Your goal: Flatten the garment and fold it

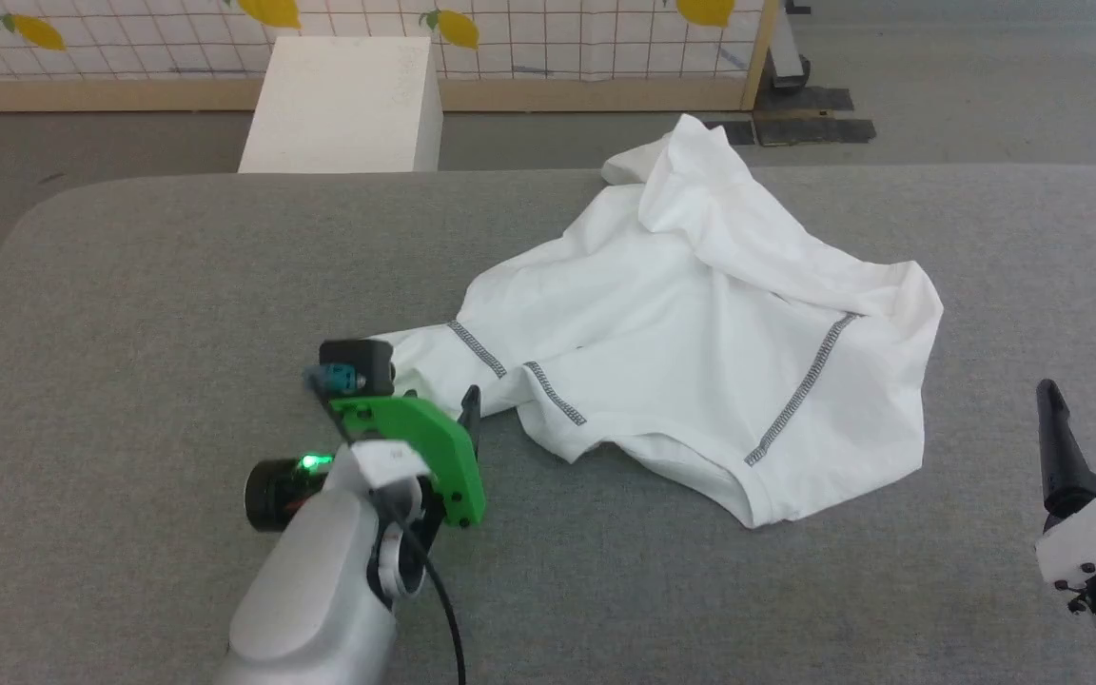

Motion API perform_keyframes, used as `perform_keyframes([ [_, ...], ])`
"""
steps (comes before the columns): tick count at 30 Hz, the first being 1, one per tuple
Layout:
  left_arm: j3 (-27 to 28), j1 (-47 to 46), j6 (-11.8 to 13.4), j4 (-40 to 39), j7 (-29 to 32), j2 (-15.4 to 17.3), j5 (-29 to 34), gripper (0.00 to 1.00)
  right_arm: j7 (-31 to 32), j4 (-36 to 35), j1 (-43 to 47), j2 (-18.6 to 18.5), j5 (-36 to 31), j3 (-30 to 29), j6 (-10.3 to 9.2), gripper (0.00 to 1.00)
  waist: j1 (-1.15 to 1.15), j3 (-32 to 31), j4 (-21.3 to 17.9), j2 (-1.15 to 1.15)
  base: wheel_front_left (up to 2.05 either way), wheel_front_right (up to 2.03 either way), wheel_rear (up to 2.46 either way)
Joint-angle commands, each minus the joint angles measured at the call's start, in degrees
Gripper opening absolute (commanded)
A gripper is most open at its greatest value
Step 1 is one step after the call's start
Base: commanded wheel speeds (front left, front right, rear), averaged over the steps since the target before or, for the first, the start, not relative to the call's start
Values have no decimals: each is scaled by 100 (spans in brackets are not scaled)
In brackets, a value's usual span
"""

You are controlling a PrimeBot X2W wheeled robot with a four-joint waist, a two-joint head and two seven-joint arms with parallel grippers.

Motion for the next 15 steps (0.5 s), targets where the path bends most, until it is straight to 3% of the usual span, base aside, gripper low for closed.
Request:
perform_keyframes([
  [1, -46, -301, 129, 173, 405, 71, 6, 100, 31, -50, -6, 17, -18, 18, -8, 100, 0, 107, -146, 52, 0, 0, 0],
  [6, -253, -884, 511, 786, 1785, 260, 231, 100, 23, -60, -85, 22, 64, 146, -8, 100, 0, 302, -345, 52, 0, 0, 0],
  [8, -315, -984, 586, 929, 2011, 339, 318, 100, -8, -40, -108, 23, 105, 154, -8, 100, 0, 373, -387, 52, 0, 0, 0],
  [15, -207, -1063, 604, 1108, 1822, 310, 177, 100, -104, 25, -150, 24, 162, 109, -8, 100, 0, 526, -396, 52, 0, 0, 0],
])
